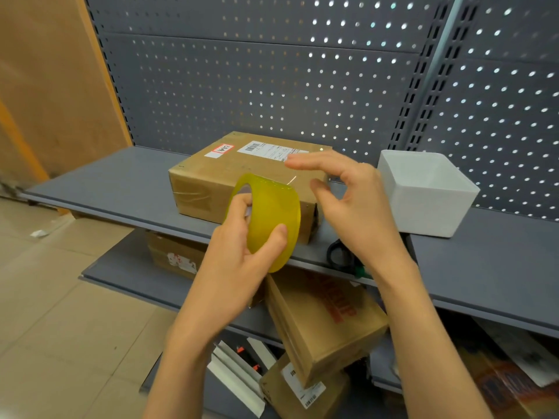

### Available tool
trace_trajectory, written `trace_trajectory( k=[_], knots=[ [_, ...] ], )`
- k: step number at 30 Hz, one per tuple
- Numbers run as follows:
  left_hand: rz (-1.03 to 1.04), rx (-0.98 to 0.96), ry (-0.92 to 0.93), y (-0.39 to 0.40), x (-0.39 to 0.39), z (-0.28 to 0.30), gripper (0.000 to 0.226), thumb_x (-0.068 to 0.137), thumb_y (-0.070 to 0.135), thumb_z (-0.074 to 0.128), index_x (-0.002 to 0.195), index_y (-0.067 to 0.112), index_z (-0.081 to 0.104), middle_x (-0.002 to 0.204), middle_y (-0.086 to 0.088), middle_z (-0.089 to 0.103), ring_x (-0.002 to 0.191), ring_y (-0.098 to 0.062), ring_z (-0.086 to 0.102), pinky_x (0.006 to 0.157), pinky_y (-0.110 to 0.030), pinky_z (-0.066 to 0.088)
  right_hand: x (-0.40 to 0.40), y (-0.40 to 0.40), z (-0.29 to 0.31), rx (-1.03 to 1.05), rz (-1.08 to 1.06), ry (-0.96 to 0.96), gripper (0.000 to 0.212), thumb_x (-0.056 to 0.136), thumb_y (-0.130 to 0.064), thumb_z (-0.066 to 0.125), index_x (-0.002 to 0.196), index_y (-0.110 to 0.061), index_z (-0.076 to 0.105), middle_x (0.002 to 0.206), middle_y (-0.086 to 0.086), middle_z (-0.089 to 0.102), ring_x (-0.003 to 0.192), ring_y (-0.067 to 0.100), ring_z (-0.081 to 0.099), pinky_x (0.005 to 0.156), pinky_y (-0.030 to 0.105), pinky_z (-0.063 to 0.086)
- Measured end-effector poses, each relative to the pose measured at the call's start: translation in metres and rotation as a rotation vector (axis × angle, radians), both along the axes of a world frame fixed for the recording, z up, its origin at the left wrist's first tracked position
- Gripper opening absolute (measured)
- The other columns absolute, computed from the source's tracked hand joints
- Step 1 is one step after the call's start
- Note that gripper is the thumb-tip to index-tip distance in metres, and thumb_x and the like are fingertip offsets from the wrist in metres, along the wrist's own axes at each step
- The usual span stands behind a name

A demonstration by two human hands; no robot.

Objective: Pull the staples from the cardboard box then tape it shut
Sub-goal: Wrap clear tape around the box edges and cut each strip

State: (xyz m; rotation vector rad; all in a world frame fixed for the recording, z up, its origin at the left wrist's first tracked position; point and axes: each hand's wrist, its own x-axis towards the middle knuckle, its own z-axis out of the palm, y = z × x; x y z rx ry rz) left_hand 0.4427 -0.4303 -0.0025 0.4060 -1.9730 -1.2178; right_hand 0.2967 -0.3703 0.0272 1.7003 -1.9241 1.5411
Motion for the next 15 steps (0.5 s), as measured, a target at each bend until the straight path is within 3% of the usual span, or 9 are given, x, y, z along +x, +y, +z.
trace_trajectory(
  k=[4, 10, 12, 15],
  knots=[
    [-0.040, 0.016, -0.036, -0.004, 0.001, -0.001, 0.022, 0.085, 0.037, 0.055, 0.105, 0.033, 0.047, 0.096, 0.026, 0.063, 0.078, -0.012, 0.064, 0.065, -0.027, 0.054, -0.005, 0.000, -0.005, -0.050, -0.081, 0.084, 0.024, 0.081, -0.004, 0.066, 0.099, -0.020, 0.074, 0.101, -0.007, 0.071, 0.099, 0.003, 0.061, 0.089, 0.028, 0.049],
    [-0.080, 0.060, -0.060, -0.004, -0.001, -0.004, 0.026, 0.081, 0.038, 0.054, 0.106, 0.035, 0.048, 0.101, 0.018, 0.064, 0.084, -0.016, 0.067, 0.072, -0.039, 0.056, -0.007, -0.003, -0.013, -0.124, -0.154, 0.163, 0.014, 0.081, -0.015, 0.069, 0.093, -0.019, 0.075, 0.096, -0.006, 0.072, 0.098, 0.012, 0.065, 0.084, 0.044, 0.051],
    [-0.076, 0.062, -0.055, -0.005, -0.001, -0.004, 0.028, 0.080, 0.042, 0.056, 0.106, 0.036, 0.047, 0.101, 0.016, 0.064, 0.083, -0.020, 0.067, 0.069, -0.042, 0.056, -0.005, -0.003, -0.014, -0.105, -0.167, 0.138, 0.010, 0.079, -0.022, 0.070, 0.088, -0.021, 0.075, 0.106, -0.005, 0.069, 0.111, 0.015, 0.058, 0.094, 0.046, 0.044],
    [-0.067, 0.055, -0.058, -0.006, 0.001, -0.005, 0.031, 0.078, 0.047, 0.055, 0.106, 0.036, 0.047, 0.100, 0.016, 0.063, 0.082, -0.021, 0.066, 0.068, -0.041, 0.056, -0.002, -0.001, -0.011, 0.001, -0.181, 0.064, 0.009, 0.077, -0.039, 0.068, 0.079, -0.031, 0.072, 0.135, -0.005, 0.049, 0.131, 0.018, 0.036, 0.108, 0.044, 0.028]
  ],
)
